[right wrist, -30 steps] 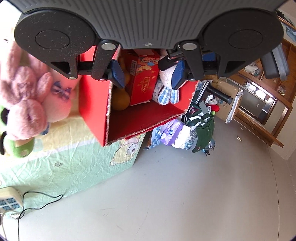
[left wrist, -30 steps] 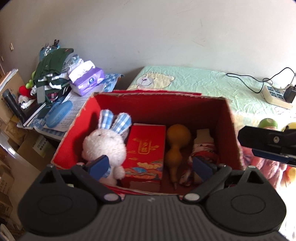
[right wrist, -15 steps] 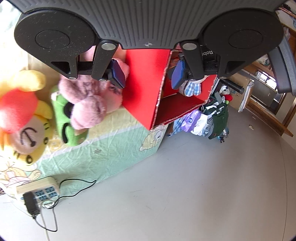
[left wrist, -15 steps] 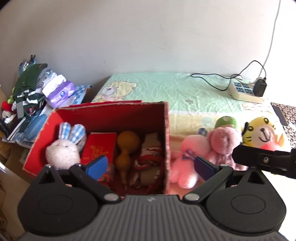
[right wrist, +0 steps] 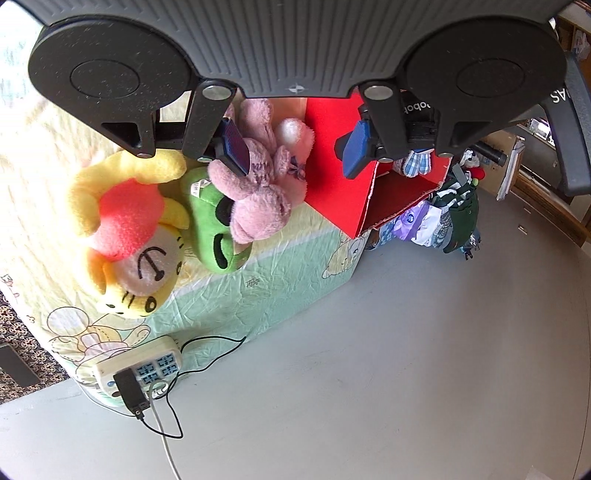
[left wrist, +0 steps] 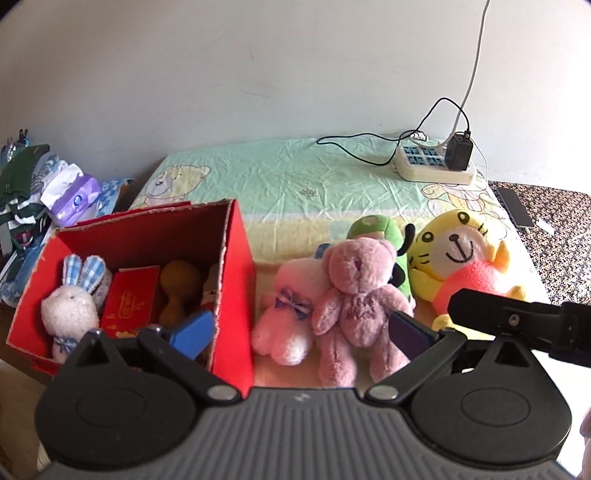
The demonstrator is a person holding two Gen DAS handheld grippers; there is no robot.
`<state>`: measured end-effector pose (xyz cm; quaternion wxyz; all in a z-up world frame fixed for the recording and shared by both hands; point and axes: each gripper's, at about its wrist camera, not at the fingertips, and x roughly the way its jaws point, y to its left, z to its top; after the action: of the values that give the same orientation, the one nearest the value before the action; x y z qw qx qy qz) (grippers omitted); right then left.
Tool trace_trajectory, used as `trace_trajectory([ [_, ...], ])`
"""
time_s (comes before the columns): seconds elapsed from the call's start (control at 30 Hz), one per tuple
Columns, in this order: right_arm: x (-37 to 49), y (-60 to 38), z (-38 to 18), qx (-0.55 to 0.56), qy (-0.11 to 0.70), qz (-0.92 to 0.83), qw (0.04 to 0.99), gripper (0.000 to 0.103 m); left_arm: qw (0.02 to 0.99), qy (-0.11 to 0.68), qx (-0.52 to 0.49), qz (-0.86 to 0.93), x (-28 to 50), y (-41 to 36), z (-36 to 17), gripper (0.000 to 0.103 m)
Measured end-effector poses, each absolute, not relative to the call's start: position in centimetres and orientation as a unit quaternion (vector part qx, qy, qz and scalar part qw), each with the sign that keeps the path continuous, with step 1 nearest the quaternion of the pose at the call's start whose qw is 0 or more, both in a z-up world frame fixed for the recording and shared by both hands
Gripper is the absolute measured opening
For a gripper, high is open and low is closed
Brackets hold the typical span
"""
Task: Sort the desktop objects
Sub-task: 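Withdraw the right gripper from the box back toward the plush toys, then grasp the yellow tiger plush in the pink shirt with the right gripper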
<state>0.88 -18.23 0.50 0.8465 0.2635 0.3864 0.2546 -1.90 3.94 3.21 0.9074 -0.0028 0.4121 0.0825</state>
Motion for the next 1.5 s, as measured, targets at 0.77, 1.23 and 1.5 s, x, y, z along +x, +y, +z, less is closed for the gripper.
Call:
trace_trajectory([
  [0.77,2.3,-30.8,-3.8,0.31,0.385,0.109,0.862,0.061,0.877,0.448,-0.104,-0.137,3.8,-2.8,-1.4,0.101],
  [1.23,10.0,-31.3,-6.7,0.331,0.416,0.17,0.83,0.066,0.836,0.498,-0.179,-0.145,10.1,-4.1,-6.2,0.1],
  [1.5,12.6,-29.7,-8.5,0.33,0.444,0.198,0.809,0.066,0.836,0.501,-0.159,-0.157,11.3,-4.7,-7.3,0.103],
])
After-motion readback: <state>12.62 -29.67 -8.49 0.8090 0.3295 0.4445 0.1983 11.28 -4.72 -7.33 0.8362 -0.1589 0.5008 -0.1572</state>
